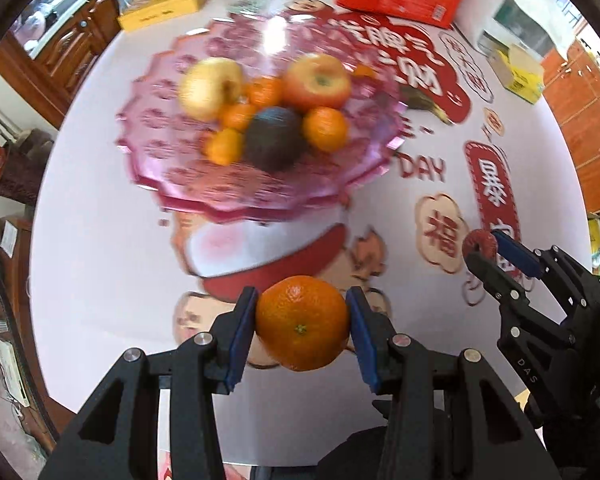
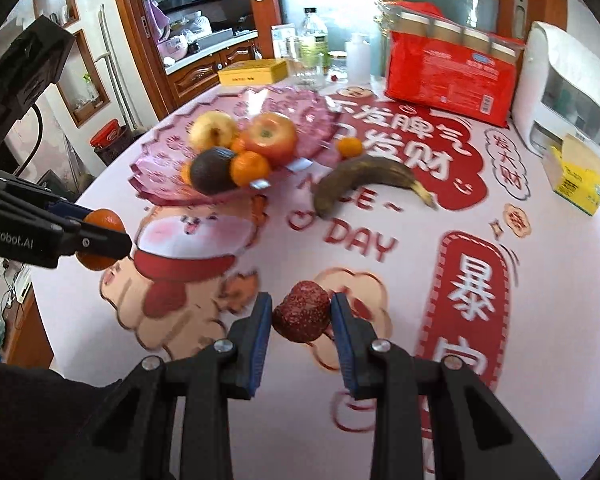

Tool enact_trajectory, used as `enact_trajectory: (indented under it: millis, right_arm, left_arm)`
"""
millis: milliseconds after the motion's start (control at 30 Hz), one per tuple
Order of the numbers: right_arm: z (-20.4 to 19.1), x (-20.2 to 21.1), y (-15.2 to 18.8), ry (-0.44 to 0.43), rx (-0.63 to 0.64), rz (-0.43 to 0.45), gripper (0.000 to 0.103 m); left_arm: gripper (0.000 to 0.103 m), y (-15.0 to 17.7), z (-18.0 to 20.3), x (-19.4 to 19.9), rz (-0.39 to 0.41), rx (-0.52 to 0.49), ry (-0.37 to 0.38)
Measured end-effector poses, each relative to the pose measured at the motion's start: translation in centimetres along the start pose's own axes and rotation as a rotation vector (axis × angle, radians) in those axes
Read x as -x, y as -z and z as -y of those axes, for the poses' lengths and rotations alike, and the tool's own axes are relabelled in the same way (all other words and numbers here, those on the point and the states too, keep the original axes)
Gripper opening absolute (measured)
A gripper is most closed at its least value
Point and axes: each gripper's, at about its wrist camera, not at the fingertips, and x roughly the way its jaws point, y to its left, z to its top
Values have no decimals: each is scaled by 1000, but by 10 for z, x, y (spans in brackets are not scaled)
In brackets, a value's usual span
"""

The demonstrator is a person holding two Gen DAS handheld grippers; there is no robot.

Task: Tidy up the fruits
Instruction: 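Carry the orange and small red fruit over the pink bowl, then open both tools to drop the fruits into the bowl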

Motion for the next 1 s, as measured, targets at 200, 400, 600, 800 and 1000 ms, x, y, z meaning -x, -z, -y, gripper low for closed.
enact_trajectory:
  millis: [200, 400, 600, 800, 1000]
  right_arm:
    - [-39, -10, -20, -5, 19, 26, 31]
    - [-69, -19, -44, -20, 24, 62, 31]
    - [-86, -34, -67, -31, -9, 100, 31]
    - [-93, -46, -87, -29, -19, 122, 31]
    - [-85, -54, -102, -16, -43, 145, 31]
  left_arm:
    - [44, -10, -43, 10, 30, -26, -26]
    - [44, -32, -70, 12, 57, -65, -38]
    - [44, -58, -84, 9, 82, -85, -38]
    - [44, -82, -94, -4, 73, -72, -28]
    - [44, -91, -96, -17, 51, -62, 15]
